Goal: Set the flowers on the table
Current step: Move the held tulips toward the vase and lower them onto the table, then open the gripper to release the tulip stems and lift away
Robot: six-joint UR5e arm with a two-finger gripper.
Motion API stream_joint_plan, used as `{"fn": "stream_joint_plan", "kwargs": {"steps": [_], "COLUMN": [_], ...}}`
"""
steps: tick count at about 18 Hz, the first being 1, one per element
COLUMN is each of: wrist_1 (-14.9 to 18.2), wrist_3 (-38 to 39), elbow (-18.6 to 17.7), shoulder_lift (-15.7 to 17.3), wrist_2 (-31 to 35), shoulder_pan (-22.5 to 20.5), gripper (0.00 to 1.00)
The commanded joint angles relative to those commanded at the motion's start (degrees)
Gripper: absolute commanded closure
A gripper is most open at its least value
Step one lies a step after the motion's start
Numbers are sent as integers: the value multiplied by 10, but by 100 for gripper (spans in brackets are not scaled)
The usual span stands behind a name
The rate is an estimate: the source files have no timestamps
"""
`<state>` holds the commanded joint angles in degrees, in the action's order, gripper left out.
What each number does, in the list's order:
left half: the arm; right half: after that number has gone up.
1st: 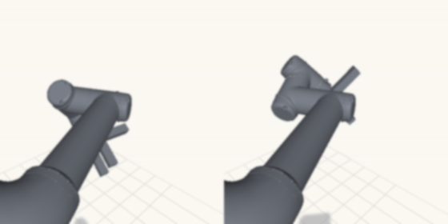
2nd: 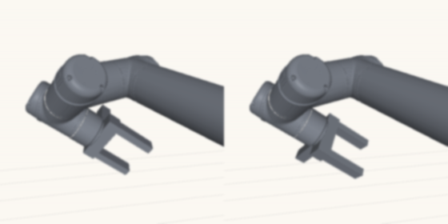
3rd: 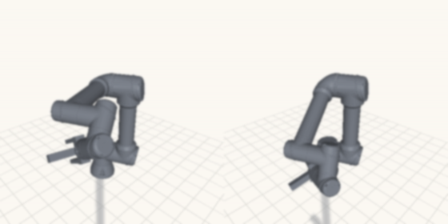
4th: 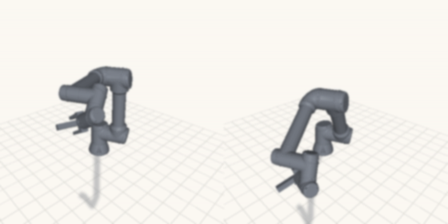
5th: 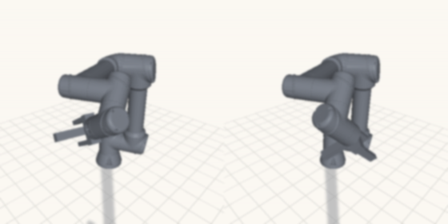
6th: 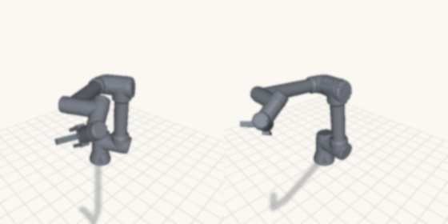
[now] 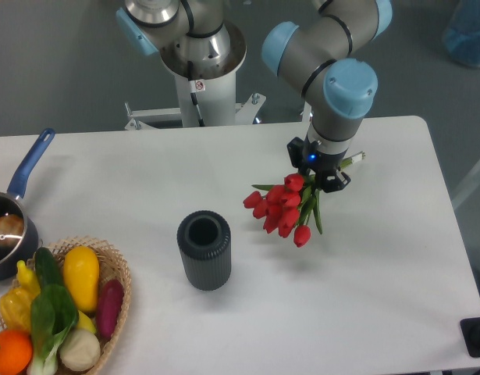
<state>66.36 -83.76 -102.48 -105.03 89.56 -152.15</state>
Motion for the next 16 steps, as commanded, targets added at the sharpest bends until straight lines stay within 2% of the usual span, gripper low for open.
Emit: {"fn": "stream_joint_plan", "kwargs": {"steps": [5,14,15,16], "wrist_1": [-1,-1,-1,-1], "wrist_3": [3,0,0,0], "elbow": [0,2,3,4], "shoulder_lift": [-25,-32,-31,-31], "wrist_2": [0,2,1,1], "shoulder_pan": [11,19,19,19], "gripper": [59,58,55,39]}}
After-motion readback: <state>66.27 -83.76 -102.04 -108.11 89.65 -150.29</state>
